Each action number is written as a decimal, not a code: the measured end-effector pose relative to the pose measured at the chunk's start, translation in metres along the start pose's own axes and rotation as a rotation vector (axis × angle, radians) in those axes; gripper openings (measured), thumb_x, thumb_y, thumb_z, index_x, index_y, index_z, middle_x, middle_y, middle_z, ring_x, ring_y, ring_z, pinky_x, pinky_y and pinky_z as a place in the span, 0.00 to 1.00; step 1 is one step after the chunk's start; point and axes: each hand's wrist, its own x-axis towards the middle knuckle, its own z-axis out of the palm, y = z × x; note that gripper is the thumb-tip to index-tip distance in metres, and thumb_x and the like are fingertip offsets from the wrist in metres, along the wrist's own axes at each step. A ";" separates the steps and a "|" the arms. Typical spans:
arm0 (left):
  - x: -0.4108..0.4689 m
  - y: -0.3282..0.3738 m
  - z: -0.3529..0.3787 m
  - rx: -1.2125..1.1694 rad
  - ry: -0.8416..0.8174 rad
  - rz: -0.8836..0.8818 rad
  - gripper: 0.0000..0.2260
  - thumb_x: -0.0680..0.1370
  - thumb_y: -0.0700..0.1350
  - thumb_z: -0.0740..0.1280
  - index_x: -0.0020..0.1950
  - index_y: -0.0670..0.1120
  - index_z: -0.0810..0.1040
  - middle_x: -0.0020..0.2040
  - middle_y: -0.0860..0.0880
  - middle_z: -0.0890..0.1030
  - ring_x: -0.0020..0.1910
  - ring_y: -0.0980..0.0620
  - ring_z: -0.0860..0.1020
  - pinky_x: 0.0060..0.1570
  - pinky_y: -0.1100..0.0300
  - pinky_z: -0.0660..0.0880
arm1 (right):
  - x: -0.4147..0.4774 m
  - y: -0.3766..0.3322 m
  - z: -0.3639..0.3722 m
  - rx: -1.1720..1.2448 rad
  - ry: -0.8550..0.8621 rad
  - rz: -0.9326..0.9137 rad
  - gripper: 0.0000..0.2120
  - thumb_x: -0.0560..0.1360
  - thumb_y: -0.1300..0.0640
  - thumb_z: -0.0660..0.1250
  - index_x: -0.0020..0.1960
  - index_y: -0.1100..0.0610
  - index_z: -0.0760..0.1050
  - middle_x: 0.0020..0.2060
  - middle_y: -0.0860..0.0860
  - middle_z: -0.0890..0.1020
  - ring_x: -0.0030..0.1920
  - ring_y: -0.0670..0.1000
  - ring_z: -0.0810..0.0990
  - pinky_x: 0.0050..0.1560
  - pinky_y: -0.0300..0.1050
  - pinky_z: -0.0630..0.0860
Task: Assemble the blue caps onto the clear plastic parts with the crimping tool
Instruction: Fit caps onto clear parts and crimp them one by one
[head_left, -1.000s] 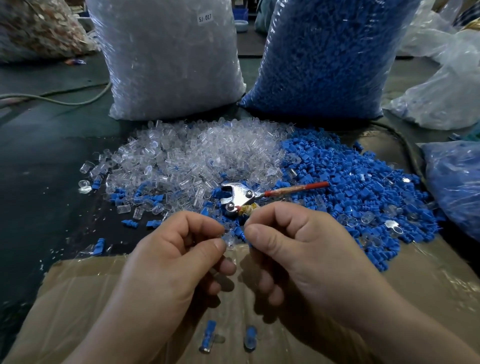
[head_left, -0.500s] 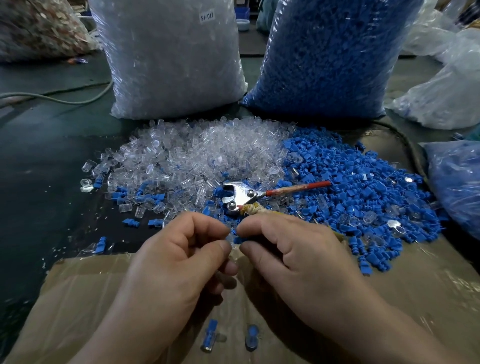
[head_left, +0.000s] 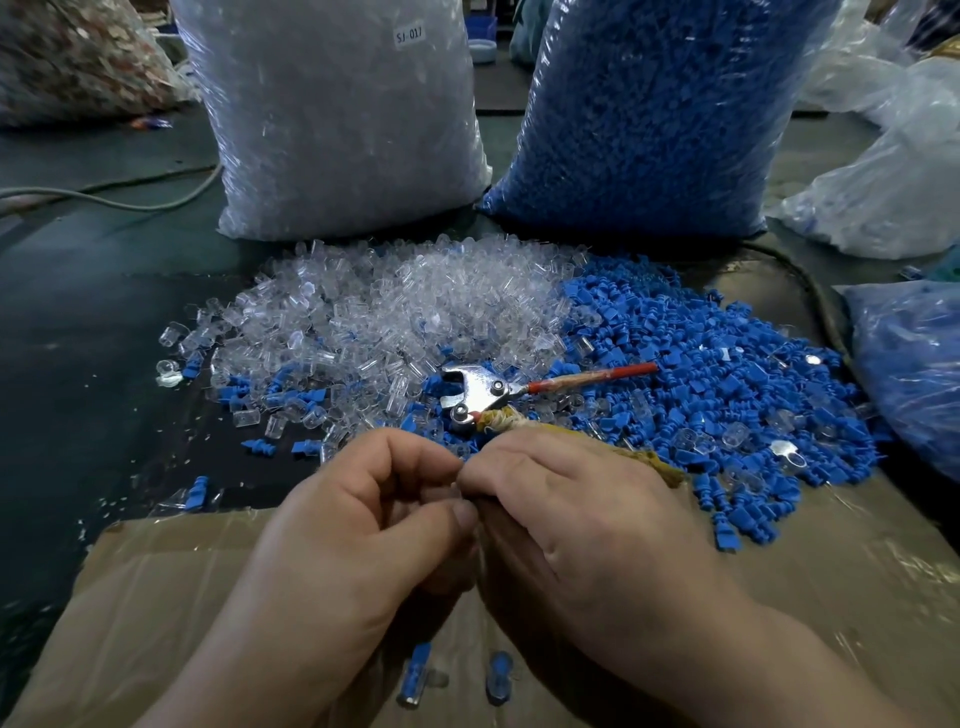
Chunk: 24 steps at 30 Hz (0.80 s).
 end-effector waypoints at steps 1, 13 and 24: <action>0.001 -0.002 0.000 0.029 0.010 0.014 0.08 0.63 0.42 0.76 0.39 0.50 0.83 0.31 0.41 0.81 0.27 0.49 0.79 0.26 0.65 0.74 | 0.000 0.001 0.001 -0.029 -0.007 -0.012 0.12 0.76 0.52 0.62 0.54 0.54 0.80 0.48 0.49 0.81 0.47 0.52 0.79 0.38 0.53 0.79; 0.003 0.000 -0.006 -0.029 0.123 -0.077 0.05 0.64 0.47 0.71 0.38 0.54 0.83 0.32 0.40 0.83 0.24 0.50 0.78 0.23 0.59 0.76 | 0.001 0.044 -0.011 -0.431 -0.265 0.428 0.37 0.74 0.30 0.48 0.77 0.44 0.41 0.78 0.47 0.47 0.78 0.52 0.43 0.75 0.52 0.42; 0.005 -0.001 -0.009 0.021 0.122 -0.080 0.12 0.77 0.40 0.67 0.38 0.54 0.82 0.32 0.40 0.83 0.23 0.49 0.76 0.22 0.60 0.74 | 0.014 0.051 -0.010 -0.551 -0.223 0.375 0.33 0.71 0.29 0.55 0.70 0.44 0.60 0.65 0.44 0.70 0.61 0.53 0.65 0.58 0.54 0.58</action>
